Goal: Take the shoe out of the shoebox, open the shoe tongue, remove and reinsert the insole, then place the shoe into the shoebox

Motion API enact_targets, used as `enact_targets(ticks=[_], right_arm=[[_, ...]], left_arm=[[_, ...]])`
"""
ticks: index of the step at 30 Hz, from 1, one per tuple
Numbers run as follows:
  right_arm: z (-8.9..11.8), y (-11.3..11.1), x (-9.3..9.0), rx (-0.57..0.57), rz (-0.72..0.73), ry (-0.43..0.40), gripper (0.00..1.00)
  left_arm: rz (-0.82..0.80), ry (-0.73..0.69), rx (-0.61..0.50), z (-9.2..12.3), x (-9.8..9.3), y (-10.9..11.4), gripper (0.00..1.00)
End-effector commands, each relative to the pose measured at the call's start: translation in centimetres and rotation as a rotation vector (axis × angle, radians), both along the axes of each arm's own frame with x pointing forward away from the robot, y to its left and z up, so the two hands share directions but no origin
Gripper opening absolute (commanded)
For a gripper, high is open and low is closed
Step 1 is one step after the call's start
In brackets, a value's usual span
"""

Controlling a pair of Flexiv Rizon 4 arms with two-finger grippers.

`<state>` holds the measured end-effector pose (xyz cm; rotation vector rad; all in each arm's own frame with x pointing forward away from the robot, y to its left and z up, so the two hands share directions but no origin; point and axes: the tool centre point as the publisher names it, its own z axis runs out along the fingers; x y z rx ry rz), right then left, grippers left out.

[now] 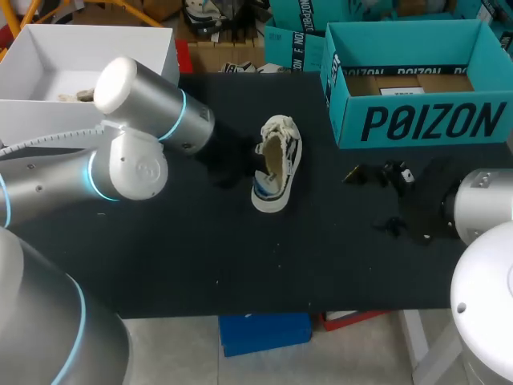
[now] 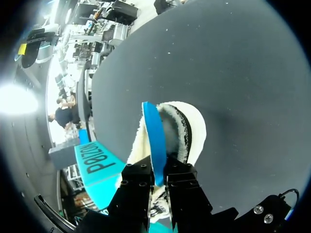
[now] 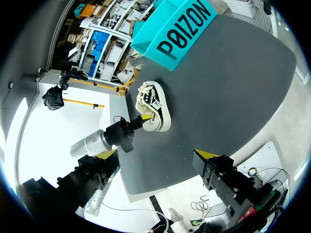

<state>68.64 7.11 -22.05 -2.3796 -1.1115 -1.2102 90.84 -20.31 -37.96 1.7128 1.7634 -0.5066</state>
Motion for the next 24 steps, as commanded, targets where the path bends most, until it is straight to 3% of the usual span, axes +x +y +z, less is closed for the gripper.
enact_targets(ticks=[1,3,6,14,24], right_arm=[[-0.1,-0.9,-0.7,0.051,0.059,0.042,1.0],[-0.1,-0.9,-0.7,0.051,0.059,0.042,1.0],[-0.1,-0.9,-0.7,0.051,0.059,0.042,1.0],[-0.1,-0.9,-0.7,0.051,0.059,0.042,1.0],[-0.1,-0.9,-0.7,0.051,0.059,0.042,1.0]], left_arm=[[-0.003,-0.002,-0.019,0.5,-0.2,0.1,0.21],[-0.006,0.001,-0.029,1.2,-0.5,0.3,0.7],[-0.014,-0.008,-0.046,2.4,-1.2,0.7,1.0],[-0.034,-0.024,-0.07,4.5,-2.8,1.2,1.0],[-0.057,0.002,-0.062,3.5,-4.0,0.7,1.0]])
